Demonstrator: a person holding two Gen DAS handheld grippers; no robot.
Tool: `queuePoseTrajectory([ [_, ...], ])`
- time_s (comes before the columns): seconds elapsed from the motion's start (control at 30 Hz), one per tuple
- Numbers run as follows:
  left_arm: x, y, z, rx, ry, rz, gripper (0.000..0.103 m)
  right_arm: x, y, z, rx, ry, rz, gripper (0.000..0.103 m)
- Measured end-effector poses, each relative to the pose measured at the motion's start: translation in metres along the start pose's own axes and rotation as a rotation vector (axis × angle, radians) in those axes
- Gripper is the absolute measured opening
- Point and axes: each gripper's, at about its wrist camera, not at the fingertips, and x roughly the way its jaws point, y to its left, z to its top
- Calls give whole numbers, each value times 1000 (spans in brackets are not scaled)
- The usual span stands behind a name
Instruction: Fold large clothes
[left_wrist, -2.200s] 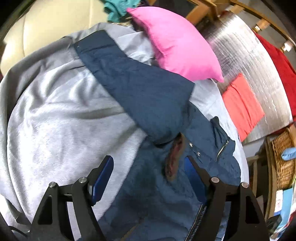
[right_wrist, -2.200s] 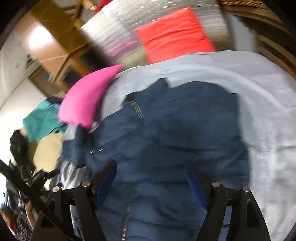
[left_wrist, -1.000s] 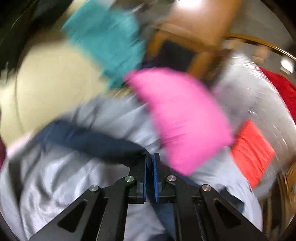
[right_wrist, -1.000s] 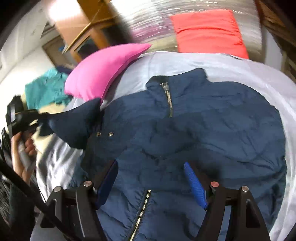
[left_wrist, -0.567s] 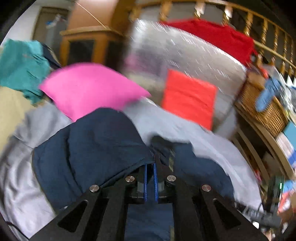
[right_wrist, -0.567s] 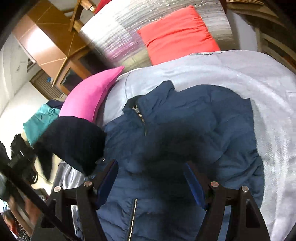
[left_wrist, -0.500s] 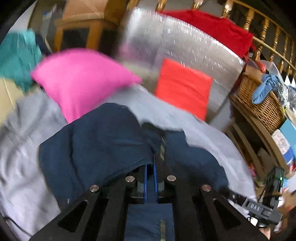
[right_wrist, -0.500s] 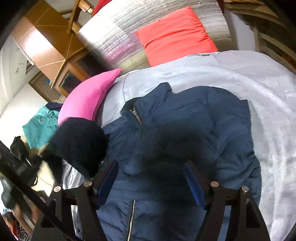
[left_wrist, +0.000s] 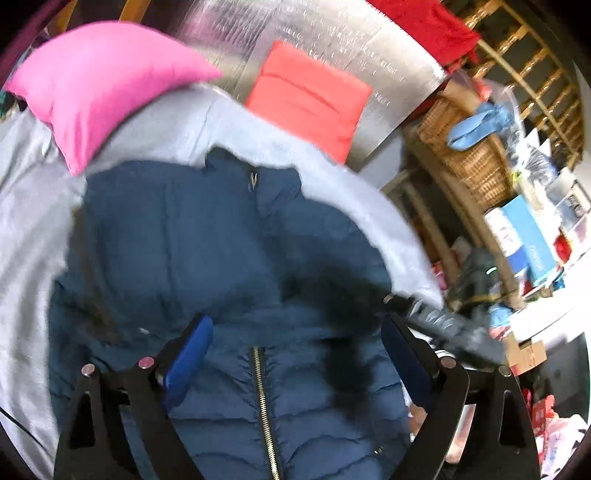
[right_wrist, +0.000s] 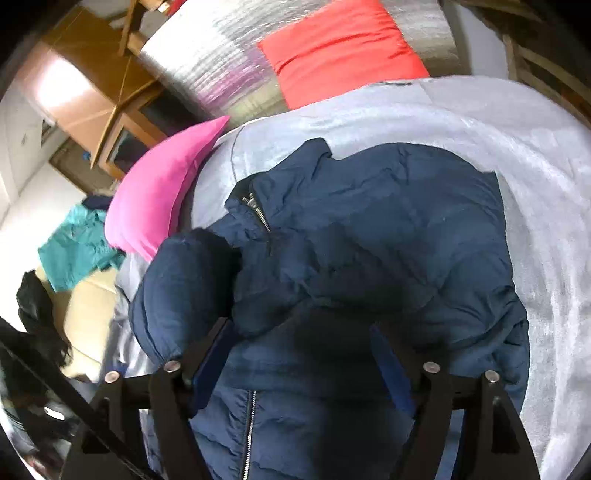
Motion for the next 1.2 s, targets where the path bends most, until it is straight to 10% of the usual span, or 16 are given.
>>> queuePoseTrajectory([
  [0.3, -56, 138, 28, -290, -62, 443, 92, 4, 113, -48, -478, 8, 94, 83],
  [0.47, -67, 189, 19, -516, -63, 379, 92, 31, 177, -82, -791, -34, -36, 89],
  [0.67, -82, 200, 17, -537, -110, 408, 92, 117, 233, -108, -968, -10, -246, 88],
  [0.73, -77, 205, 16, -539, -106, 422, 92, 142, 228, -105, -962, 26, -319, 84],
  [0.8, -75, 206, 17, -524, -87, 413, 92, 141, 222, -98, -922, 41, -296, 38],
  [0.87, -69, 201, 17, -500, -72, 412, 92, 130, 216, -89, -872, 64, -254, 21],
  [1.2, -22, 150, 18, -351, -25, 302, 92, -13, 116, -20, -388, -78, 0, 14],
])
